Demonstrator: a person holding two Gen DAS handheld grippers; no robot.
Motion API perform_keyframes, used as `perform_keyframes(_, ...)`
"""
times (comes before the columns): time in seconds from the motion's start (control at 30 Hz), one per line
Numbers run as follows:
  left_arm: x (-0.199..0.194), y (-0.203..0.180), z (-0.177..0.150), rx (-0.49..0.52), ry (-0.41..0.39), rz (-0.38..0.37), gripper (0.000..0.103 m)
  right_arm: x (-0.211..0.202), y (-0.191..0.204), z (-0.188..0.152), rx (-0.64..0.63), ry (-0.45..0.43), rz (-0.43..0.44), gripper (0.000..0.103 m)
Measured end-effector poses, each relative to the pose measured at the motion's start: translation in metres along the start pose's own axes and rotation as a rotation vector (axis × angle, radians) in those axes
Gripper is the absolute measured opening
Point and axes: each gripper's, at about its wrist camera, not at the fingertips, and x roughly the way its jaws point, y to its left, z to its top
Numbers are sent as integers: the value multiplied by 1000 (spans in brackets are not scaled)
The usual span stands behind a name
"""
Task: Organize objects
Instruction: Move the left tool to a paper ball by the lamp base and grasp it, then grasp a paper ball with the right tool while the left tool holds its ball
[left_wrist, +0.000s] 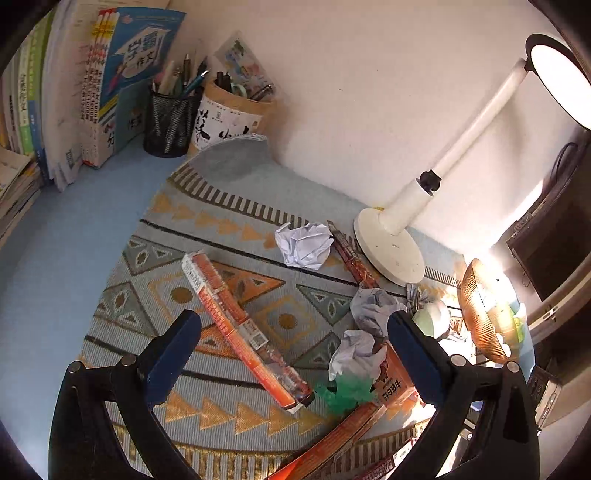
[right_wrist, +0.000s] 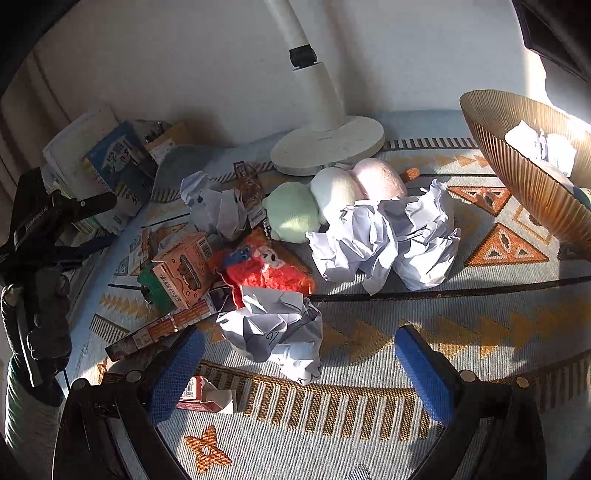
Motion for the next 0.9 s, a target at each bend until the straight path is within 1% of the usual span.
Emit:
perform_keyframes(0.07,26,-7,19,35,36,35,101,-6,-5,-1,22,-31,41,97)
perform_keyframes(0.1,39,-11,26,53,48,55,101,-9,-7,-2,27,-44,56,92)
perform_keyframes(0.17,65,-15,38,74,74,70,101,-6,-9,-2,35,-30,91,84)
perform_keyframes(0.23,87,-14,48,70,95,87,101,-1,-9,0,34,1,110,84)
perform_keyframes(0.33,114,-11,54,45,136,106,101,1,-4,1,12,5,95,80)
perform_keyframes(0.37,121,-9,54,32,152,112,101,1,-1,0,-3,7,105,73)
perform_keyframes(0.4,128,-9,53,24,169,121,98,2,2,0,-20,13,117,64)
perform_keyframes(0.43,134,-10,52,21,186,125,93,2,5,-1,-41,11,117,59)
perform_keyframes(0.47,134,-14,51,47,159,142,90,0,8,-3,-59,-1,102,59)
perform_keyframes(0.5,136,-18,50,68,172,133,74,-3,10,-4,-77,-14,96,59)
perform_keyframes(0.53,136,-22,50,85,172,117,55,-7,13,-5,-95,-31,106,59)
perform_keyframes(0.57,135,-24,50,80,185,82,53,-12,14,-6,-108,-50,120,59)
perform_keyframes(0.6,133,-26,50,76,182,87,52,-14,14,-6,-113,-64,129,59)
perform_keyframes(0.67,122,-34,48,118,136,130,52,-16,11,-5,-101,-68,139,59)
perform_keyframes(0.73,103,-40,42,146,105,141,52,-14,4,-3,-70,-45,174,59)
perform_keyframes(0.83,67,-48,33,149,62,112,51,-20,-7,-1,-26,-75,208,59)
perform_keyframes(0.9,37,-57,20,166,18,102,51,-24,-11,-1,-2,-91,207,59)
